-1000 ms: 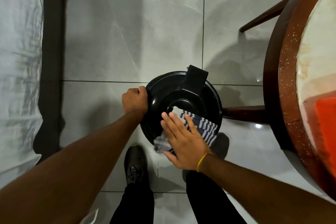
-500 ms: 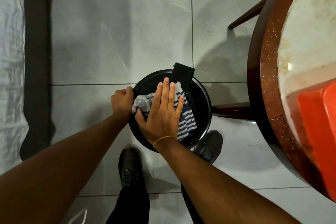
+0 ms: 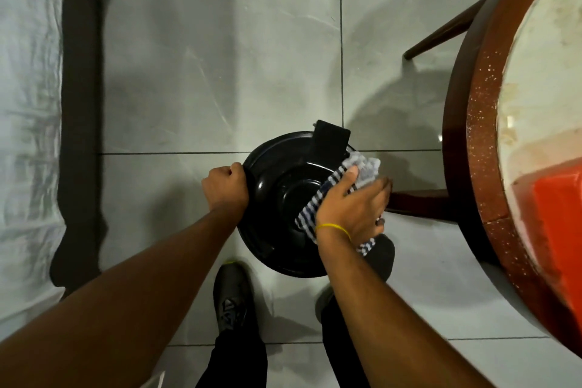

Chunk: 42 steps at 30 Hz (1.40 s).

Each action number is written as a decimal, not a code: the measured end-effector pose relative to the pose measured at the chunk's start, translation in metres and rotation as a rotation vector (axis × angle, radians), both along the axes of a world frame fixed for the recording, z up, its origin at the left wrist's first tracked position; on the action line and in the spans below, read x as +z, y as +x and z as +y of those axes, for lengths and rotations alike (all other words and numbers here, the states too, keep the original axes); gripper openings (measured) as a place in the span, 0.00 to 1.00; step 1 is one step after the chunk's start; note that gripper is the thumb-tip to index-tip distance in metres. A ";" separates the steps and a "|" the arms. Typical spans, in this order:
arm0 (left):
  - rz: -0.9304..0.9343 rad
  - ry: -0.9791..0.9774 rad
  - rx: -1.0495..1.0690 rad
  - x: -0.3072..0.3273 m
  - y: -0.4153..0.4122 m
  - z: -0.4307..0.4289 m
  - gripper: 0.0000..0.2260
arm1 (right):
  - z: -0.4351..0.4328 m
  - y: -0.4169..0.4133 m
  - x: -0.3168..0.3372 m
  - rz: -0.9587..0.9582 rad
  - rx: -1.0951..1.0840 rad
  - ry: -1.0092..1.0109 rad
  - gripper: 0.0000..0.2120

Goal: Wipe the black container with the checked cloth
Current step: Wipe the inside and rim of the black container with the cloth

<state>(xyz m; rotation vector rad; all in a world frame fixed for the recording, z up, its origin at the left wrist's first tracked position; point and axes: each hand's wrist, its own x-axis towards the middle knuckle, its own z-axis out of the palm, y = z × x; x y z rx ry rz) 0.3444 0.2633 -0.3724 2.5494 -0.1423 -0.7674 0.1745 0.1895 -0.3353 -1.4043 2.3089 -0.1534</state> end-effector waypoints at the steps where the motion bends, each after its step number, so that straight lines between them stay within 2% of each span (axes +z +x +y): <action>1: 0.004 -0.005 -0.001 0.000 0.001 0.000 0.20 | 0.007 0.002 0.003 -0.018 -0.021 -0.006 0.38; 6: 0.002 -0.014 -0.016 -0.002 0.001 0.000 0.20 | 0.042 0.032 0.017 -0.033 -0.264 0.142 0.43; 11: -0.019 -0.015 -0.064 -0.001 0.001 -0.001 0.20 | 0.051 0.034 0.024 -0.134 -0.293 0.182 0.48; 13: -0.015 -0.026 -0.063 -0.001 0.001 -0.001 0.20 | 0.058 0.025 0.033 -0.122 -0.136 0.132 0.50; 17: -0.009 -0.044 -0.063 -0.002 0.001 0.000 0.20 | 0.084 -0.006 0.039 0.047 0.504 -0.110 0.39; 19: -0.013 -0.052 -0.071 -0.002 0.001 0.000 0.19 | 0.091 -0.024 0.028 0.101 0.736 -0.082 0.35; 21: -0.011 -0.055 -0.071 -0.002 0.001 0.000 0.19 | 0.089 -0.037 0.017 0.155 0.870 -0.047 0.37; 23: -0.013 -0.061 -0.077 -0.002 0.001 0.000 0.19 | 0.083 -0.039 0.011 0.189 0.924 -0.047 0.38; 28: -0.038 -0.071 -0.096 -0.003 0.001 0.000 0.20 | 0.069 -0.001 0.009 0.178 0.769 -0.062 0.40; 31: -0.054 -0.101 -0.107 -0.002 0.000 0.000 0.21 | 0.058 0.023 0.010 0.135 0.785 -0.087 0.40; 36: -0.098 -0.106 -0.191 0.001 0.002 0.000 0.18 | 0.012 0.053 0.011 0.072 0.992 -0.103 0.37; 39: -0.132 -0.102 -0.263 0.002 0.001 0.004 0.21 | -0.019 0.071 0.008 0.087 1.161 -0.056 0.33; 42: -0.092 -0.080 -0.166 0.001 0.001 0.002 0.19 | -0.037 0.071 0.008 0.127 1.275 -0.043 0.31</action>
